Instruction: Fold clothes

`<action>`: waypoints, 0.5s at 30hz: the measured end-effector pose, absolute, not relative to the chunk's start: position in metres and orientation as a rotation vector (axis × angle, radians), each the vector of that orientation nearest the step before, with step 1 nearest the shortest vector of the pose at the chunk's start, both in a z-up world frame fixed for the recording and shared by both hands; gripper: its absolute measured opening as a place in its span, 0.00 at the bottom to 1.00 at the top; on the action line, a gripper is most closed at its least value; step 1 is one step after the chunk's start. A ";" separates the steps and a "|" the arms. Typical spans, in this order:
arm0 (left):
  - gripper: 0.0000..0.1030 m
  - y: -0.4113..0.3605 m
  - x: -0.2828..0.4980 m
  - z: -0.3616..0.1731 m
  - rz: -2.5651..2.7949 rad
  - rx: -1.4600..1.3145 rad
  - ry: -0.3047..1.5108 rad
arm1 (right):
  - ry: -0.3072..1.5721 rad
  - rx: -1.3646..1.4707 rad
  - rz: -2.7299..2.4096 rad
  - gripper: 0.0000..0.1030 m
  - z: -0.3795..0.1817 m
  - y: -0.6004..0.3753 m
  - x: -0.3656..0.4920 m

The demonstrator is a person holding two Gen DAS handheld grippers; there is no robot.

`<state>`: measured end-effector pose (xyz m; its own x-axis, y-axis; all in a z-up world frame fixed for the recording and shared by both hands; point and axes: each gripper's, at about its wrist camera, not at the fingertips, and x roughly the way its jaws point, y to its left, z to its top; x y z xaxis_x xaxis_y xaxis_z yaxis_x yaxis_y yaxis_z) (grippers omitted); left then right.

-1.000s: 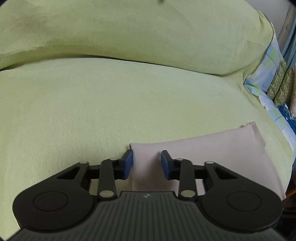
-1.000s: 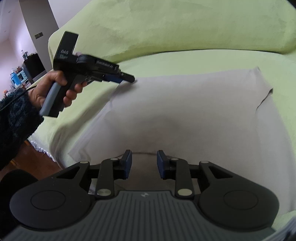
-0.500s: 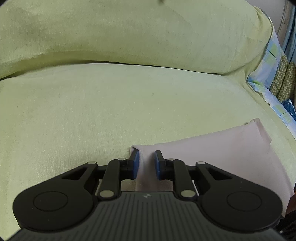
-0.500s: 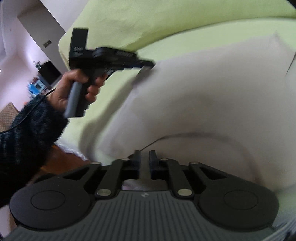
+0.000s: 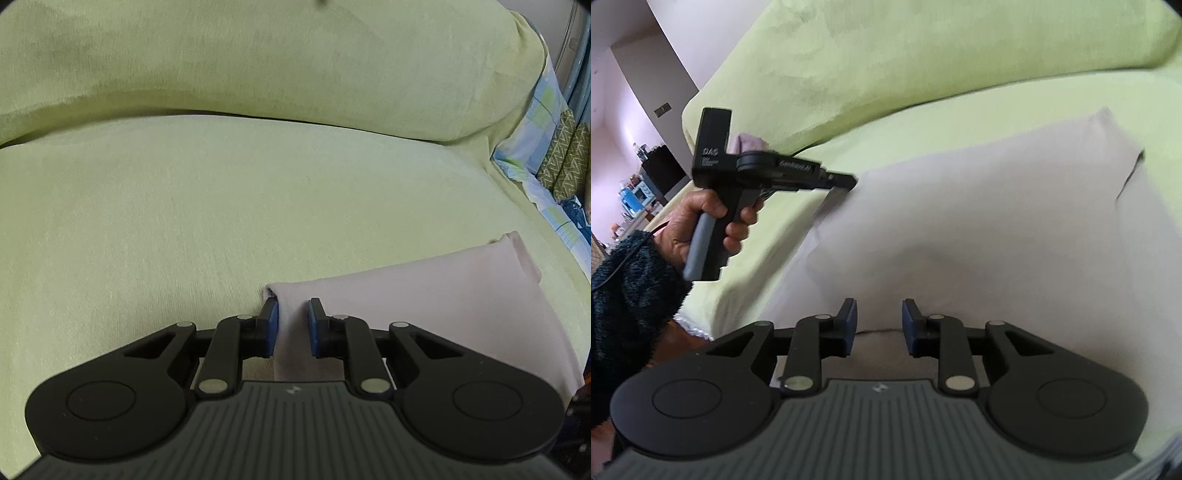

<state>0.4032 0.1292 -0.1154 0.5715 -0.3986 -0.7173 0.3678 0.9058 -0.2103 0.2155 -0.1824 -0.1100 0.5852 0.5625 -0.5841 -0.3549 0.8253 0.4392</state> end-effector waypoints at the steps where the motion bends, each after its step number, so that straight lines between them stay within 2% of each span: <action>1: 0.18 0.129 0.404 -0.115 -0.451 -0.038 0.851 | 0.745 0.244 0.520 0.24 -0.103 -0.192 0.218; 7: 0.18 0.131 0.406 -0.117 -0.452 -0.052 0.847 | 0.655 0.155 0.343 0.24 -0.084 -0.263 0.262; 15: 0.18 0.127 0.406 -0.119 -0.430 -0.077 0.840 | 0.658 0.117 0.336 0.26 -0.083 -0.310 0.337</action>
<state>0.4062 0.1275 -0.1193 0.5869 -0.3983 -0.7049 0.3380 0.9117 -0.2337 0.3373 -0.3105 -0.0827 0.7396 0.3421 -0.5796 -0.2688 0.9397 0.2117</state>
